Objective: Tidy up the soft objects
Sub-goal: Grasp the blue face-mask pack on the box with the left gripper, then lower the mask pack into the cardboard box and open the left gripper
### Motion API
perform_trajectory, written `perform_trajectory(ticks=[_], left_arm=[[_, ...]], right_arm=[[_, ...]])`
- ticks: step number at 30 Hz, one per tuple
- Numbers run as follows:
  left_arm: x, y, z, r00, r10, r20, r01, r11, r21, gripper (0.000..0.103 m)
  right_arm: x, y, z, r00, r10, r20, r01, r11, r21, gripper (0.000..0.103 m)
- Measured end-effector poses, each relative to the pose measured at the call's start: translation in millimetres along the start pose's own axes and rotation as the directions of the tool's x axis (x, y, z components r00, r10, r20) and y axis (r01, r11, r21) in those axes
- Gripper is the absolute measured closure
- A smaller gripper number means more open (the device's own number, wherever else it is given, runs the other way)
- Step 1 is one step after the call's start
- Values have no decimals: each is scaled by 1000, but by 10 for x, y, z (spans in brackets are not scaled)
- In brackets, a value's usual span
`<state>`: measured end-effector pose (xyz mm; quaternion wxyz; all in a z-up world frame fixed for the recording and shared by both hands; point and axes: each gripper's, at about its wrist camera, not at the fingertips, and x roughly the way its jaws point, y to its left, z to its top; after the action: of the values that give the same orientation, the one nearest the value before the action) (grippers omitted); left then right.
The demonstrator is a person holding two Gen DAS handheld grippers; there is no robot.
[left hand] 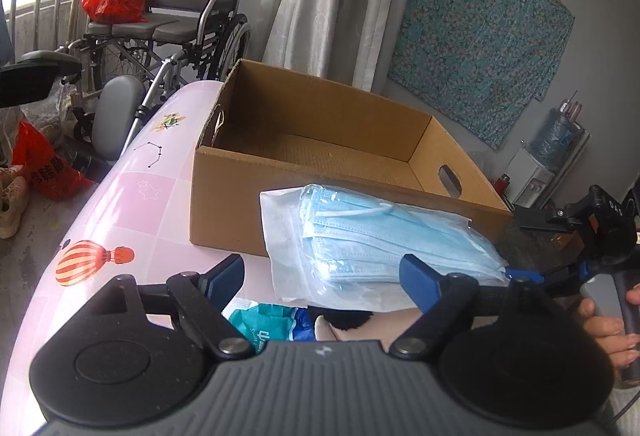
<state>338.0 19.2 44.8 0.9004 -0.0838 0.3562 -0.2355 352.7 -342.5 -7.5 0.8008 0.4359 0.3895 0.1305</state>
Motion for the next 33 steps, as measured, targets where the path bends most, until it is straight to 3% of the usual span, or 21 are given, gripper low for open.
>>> perform_trajectory(ticks=[2,3,4,6,8,10,12,16,24,28,33], left_arm=[[170,81,57,999,-41,-36,39,998,-44,25],[217,94,76,997,-56,-46,54,997,-50,31],[272,90,90,997,-55,-56,53,997,-48,35],[326,73,106,998,-33,-59,32,999,-23,43],[352,67,107,997,-21,-72,21,1000,4,60],[337,87,117,995,-35,-89,35,999,-4,87],[291,100,130,995,-27,-98,26,1000,-8,100],[118,62,167,996,-49,-78,48,999,-6,102],[-116,-238,579,1000,20,7,-20,994,112,102],[187,-355,1008,995,101,15,-102,970,219,102],[1059,-420,1593,961,275,-22,-249,901,356,102]], right_arm=[[167,-95,105,999,32,-34,-32,999,21,3],[234,-138,131,998,39,-44,-38,998,42,13],[295,-165,146,997,47,-64,-44,998,50,34],[410,-180,146,991,61,-116,-57,998,36,45],[455,-126,130,987,67,-149,-70,997,-13,56],[409,-26,130,988,55,-145,-66,995,-72,68],[326,84,127,990,48,-135,-63,992,-113,73],[127,342,147,993,31,-117,-56,975,-214,80],[-101,713,339,993,85,-82,-105,950,-295,81],[55,982,774,997,61,-44,-73,932,-356,81],[880,1147,1448,997,-55,-59,28,919,-392,81]])
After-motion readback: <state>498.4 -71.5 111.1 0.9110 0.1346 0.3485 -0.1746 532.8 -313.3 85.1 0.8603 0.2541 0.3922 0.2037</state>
